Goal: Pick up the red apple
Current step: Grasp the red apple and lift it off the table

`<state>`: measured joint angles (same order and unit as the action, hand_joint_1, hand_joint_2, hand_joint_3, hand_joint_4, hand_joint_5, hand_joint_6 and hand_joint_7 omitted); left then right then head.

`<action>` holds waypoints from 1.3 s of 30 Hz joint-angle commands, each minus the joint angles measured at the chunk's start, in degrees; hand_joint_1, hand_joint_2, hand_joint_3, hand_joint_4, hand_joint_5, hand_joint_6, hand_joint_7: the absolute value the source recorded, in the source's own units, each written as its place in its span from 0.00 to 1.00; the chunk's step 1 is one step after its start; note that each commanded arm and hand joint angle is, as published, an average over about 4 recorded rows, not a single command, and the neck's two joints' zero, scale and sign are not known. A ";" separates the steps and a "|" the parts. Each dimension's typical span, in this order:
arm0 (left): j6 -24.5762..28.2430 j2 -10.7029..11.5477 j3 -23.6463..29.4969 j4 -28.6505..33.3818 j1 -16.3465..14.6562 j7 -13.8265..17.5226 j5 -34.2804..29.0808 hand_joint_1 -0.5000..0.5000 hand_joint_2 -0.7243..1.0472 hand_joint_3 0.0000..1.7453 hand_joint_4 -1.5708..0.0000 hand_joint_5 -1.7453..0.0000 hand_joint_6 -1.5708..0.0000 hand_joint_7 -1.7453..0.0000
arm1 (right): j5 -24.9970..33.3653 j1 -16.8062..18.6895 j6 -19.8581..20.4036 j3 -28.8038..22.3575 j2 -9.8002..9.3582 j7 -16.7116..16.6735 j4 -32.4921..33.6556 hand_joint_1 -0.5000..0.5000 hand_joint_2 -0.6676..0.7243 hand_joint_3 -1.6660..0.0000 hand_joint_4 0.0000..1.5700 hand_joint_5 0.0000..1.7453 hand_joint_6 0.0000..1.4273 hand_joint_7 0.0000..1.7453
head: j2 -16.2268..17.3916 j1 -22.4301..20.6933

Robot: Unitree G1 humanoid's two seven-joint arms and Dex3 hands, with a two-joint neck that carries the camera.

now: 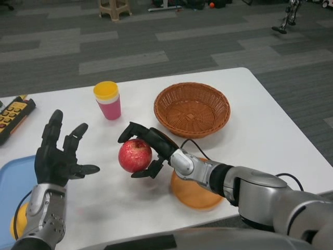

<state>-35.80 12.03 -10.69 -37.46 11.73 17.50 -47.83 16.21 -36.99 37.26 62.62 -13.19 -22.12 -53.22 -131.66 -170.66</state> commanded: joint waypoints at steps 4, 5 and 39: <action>-0.79 0.30 0.43 0.63 -0.43 -0.01 0.11 0.47 0.40 0.00 1.00 0.47 1.00 0.84 | 0.20 3.15 1.98 -5.91 -1.57 -0.49 6.81 0.04 0.09 0.05 0.85 0.78 0.90 0.92 | -2.38 1.00; -0.85 0.28 0.50 0.72 -0.43 -0.01 0.11 0.47 0.40 0.00 1.00 0.47 1.00 0.84 | 0.18 3.59 2.46 -7.16 -1.70 -0.56 7.65 0.04 0.09 0.05 0.85 0.78 0.89 0.92 | -2.55 1.06; -4.11 -1.35 3.77 2.87 0.82 -0.12 0.99 0.47 0.40 0.00 1.00 0.47 1.00 0.84 | -6.30 19.21 3.49 -49.88 -12.01 -3.92 30.70 0.04 0.09 0.05 0.85 0.78 0.82 0.92 | -7.65 1.16</action>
<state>-39.39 10.99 -7.38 -34.69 11.32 17.48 -47.48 10.26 -18.19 41.02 14.14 -24.80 -26.24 -21.99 -139.32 -169.51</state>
